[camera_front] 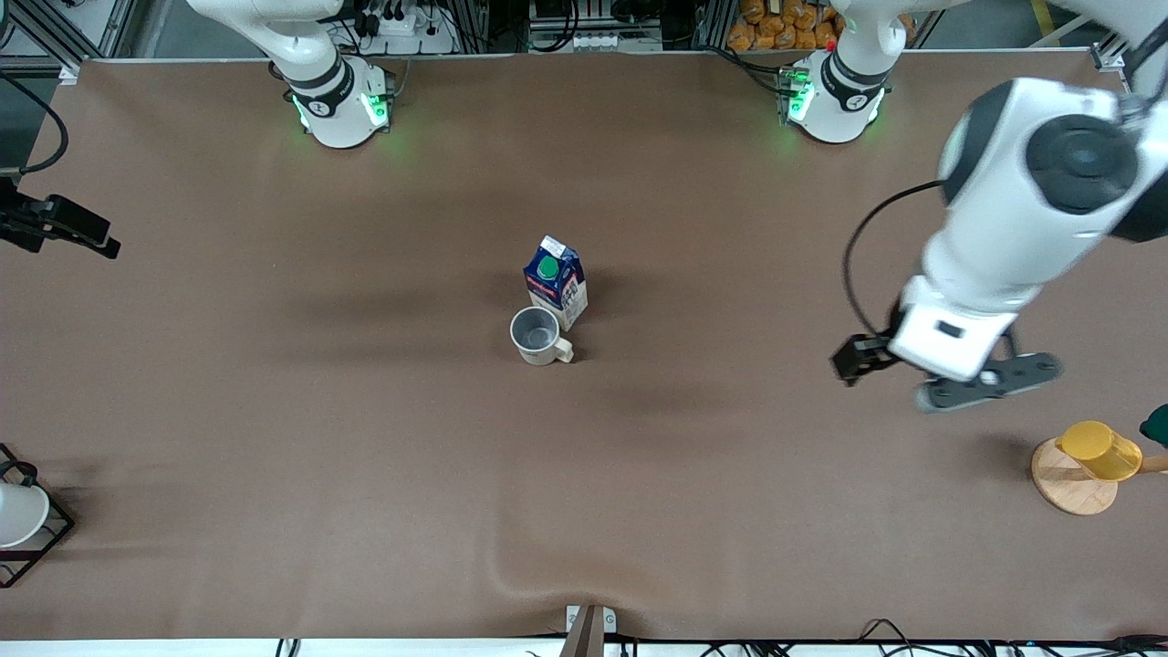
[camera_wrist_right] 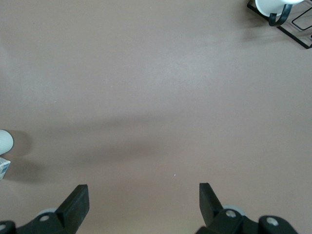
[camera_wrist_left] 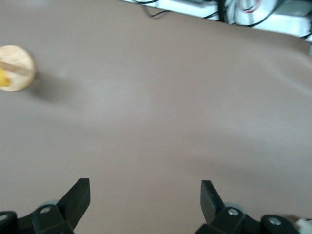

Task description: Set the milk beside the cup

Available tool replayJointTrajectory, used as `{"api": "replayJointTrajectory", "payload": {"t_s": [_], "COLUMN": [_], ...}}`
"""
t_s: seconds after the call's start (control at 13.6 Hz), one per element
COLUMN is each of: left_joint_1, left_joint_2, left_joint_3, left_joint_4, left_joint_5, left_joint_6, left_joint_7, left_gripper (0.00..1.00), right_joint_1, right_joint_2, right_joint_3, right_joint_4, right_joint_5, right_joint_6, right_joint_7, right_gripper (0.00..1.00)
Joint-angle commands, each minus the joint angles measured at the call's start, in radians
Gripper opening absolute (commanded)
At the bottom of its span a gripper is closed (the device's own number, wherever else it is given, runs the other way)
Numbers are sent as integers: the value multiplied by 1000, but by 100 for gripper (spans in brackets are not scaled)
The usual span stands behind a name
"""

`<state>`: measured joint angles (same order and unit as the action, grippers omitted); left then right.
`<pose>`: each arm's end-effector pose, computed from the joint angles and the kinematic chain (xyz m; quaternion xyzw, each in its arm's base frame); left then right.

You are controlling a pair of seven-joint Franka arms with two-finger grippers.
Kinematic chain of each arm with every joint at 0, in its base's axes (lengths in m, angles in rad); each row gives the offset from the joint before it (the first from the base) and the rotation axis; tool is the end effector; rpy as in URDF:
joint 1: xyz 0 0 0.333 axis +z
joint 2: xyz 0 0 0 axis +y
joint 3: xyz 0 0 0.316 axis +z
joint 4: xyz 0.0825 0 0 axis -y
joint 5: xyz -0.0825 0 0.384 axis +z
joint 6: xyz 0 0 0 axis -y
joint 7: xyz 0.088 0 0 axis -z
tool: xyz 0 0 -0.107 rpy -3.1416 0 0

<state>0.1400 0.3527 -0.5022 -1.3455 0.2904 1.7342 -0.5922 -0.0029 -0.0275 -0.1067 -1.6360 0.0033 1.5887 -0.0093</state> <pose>0.6455 -0.1579 0.5536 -0.9910 -0.1128 -0.0622 0.0366 0.5432 -0.0602 0.6103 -0.9987 0.0501 0.0098 0.0037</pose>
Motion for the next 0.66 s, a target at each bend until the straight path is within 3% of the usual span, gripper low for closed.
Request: {"api": "replayJointTrajectory", "payload": {"t_s": [0.0,0.37,0.59], "left_joint_1": [79,85,89], "left_joint_2": [-95,-141,-143], "left_joint_3": [-9,1,-1], "left_joint_4": [-21,-21,-21], "left_joint_5": [-16,29,18], "left_joint_6": [-71,-122,-127], "left_joint_7": [87,97,117], "left_gripper": [100,100,100], "right_joint_1": [-16,-41,-29], "right_joint_2": [8,15,20], "right_joint_3": [16,15,19], "right_joint_4": [8,8,21], "right_joint_5": [18,16,17], "right_joint_6": [-6,-9,-1], "right_joint_7": [6,-204,-32], "right_gripper": [100,100,100]}}
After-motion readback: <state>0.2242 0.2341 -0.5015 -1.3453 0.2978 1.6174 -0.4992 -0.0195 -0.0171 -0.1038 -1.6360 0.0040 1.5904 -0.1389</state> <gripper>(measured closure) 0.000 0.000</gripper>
